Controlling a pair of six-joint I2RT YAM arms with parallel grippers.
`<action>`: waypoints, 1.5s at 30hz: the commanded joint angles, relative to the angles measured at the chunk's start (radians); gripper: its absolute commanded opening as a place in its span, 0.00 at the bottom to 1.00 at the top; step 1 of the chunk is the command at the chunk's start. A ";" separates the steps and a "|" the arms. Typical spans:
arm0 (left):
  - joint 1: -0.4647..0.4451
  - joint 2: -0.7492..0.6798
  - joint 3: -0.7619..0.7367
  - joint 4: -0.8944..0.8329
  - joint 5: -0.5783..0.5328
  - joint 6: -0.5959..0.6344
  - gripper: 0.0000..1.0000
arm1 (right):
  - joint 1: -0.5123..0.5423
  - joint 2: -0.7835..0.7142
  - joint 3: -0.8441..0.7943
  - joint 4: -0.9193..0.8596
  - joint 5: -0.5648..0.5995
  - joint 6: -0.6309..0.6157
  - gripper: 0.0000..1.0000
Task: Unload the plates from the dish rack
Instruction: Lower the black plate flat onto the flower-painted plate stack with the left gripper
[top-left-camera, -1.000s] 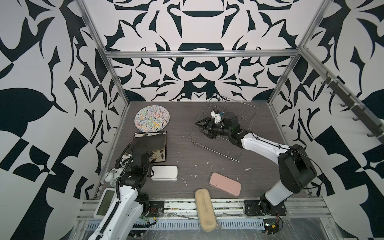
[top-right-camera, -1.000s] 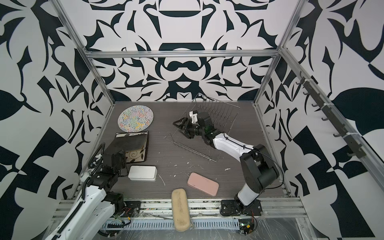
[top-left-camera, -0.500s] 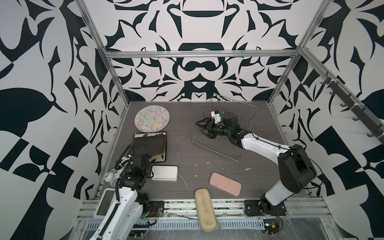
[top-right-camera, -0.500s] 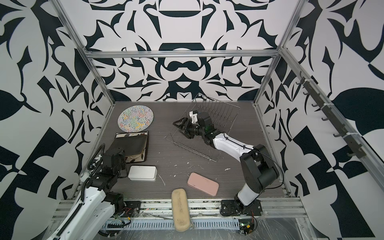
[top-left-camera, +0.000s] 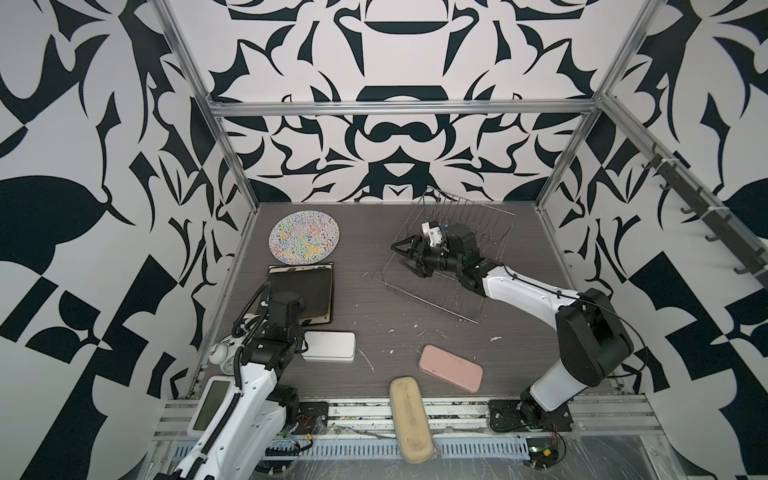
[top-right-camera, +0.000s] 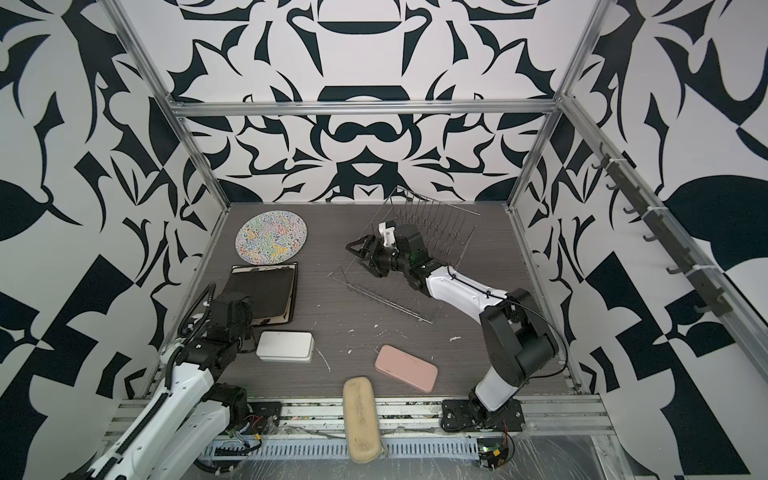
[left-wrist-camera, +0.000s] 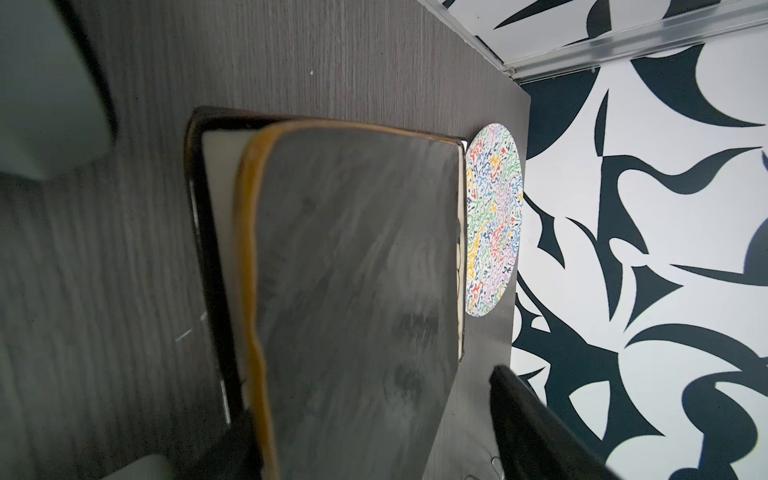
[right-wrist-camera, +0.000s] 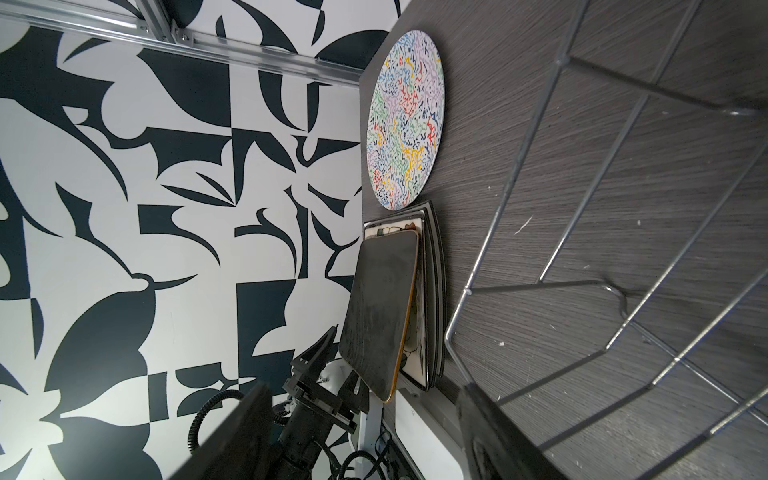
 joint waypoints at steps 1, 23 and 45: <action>0.003 0.010 0.041 -0.004 -0.020 -0.026 0.77 | 0.003 -0.010 0.016 0.034 -0.008 0.003 0.74; 0.003 0.091 0.124 -0.122 -0.024 -0.040 1.00 | 0.002 -0.017 -0.005 0.045 -0.005 0.015 0.74; 0.003 0.129 0.162 -0.183 -0.020 -0.024 0.99 | 0.003 -0.015 -0.020 0.061 0.001 0.027 0.74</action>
